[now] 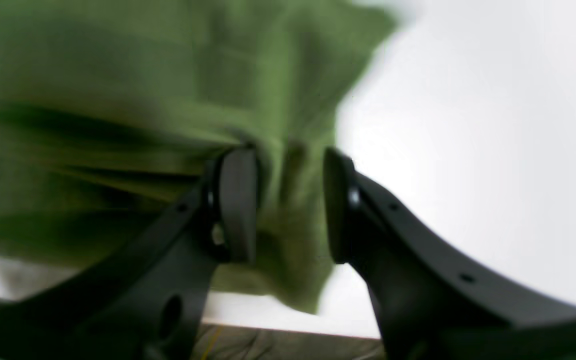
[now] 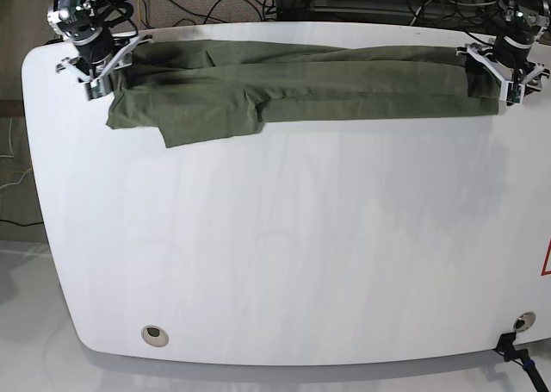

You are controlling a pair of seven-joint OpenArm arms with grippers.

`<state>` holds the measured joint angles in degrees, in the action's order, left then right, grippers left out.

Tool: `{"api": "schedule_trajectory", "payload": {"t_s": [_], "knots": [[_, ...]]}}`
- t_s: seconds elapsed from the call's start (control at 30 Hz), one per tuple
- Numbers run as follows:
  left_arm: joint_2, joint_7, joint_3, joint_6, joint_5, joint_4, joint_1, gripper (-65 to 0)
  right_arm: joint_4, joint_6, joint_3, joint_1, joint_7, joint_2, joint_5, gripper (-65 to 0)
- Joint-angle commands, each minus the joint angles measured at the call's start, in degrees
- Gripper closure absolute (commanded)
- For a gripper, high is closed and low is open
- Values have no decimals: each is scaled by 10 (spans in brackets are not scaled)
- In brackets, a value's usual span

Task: Fold the T-shirt properly
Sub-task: 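Release the hem and press both grippers onto the folded shirt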

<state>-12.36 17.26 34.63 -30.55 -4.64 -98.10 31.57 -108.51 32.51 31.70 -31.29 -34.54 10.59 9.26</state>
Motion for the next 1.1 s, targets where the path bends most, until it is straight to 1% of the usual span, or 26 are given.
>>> {"api": "schedule_trajectory", "payload": {"t_s": [0.0, 0.1, 0.13, 0.23, 0.37, 0.43, 0.5, 0.53, 0.57, 0.6, 0.67, 0.73, 0.77, 0.8, 0.9, 0.93, 0.97, 1.07], "knots": [[-7, -13, 26, 3, -8, -35, -12, -456, -28, -5, 19, -1, 11, 9, 3, -215], [-6, -12, 29, 3, -13, -63, -15, -456, -42, -4, 20, -1, 11, 11, 4, -216], [-5, -12, 29, 2, -24, -69, -16, -456, -42, -2, 20, -1, 11, 11, 4, -216], [-5, -12, 16, 2, -58, -74, -16, -456, -43, 25, 21, 1, 11, 9, 4, -216], [-5, -12, 5, 2, -62, -74, -14, -456, -46, 30, 21, -5, 11, 6, 4, -220], [-4, -12, 4, 2, -63, -74, -13, -456, -53, 46, 20, -8, 14, -5, 4, -268], [19, -12, -4, -3, -63, -74, -13, -456, -61, 72, 18, -1, 14, -18, 5, -342], [26, -12, -10, -14, -63, -75, -12, -456, -65, 75, 17, 1, 14, -25, 5, -370], [32, -12, -18, -30, -60, -77, -12, -456, -68, 75, 16, 9, 14, -36, 5, -380], [39, -12, -29, -41, -59, -78, -12, -454, -69, 75, 16, 18, 14, -47, 5, -375], [55, -13, -45, -47, -60, -78, -6, -454, -68, 75, 16, 31, 12, -64, 5, -346], [63, -14, -63, -48, -60, -78, -3, -450, -65, 75, 15, 35, 12, -73, 5, -279], [66, -14, -72, -48, -60, -78, -3, -419, -65, 75, 7, 39, 12, -76, 5, -234], [67, -14, -80, -48, -60, -78, -3, -364, -64, 75, -1, 41, 12, -76, 5, -181], [67, -14, -98, -48, -59, -77, -3, -141, -55, 75, -8, 43, 12, -76, 5, -18], [68, -14, -103, -48, -59, -76, -3, -65, -50, 75, -9, 48, 12, -76, 5, 0], [68, -14, -110, -48, -59, -76, -3, -1, -43, 75, -9, 54, 12, -76, 5, 0], [68, -14, -128, -48, -59, -74, -3, 0, -14, 75, -9, 63, 12, -75, 5, 0]]}}
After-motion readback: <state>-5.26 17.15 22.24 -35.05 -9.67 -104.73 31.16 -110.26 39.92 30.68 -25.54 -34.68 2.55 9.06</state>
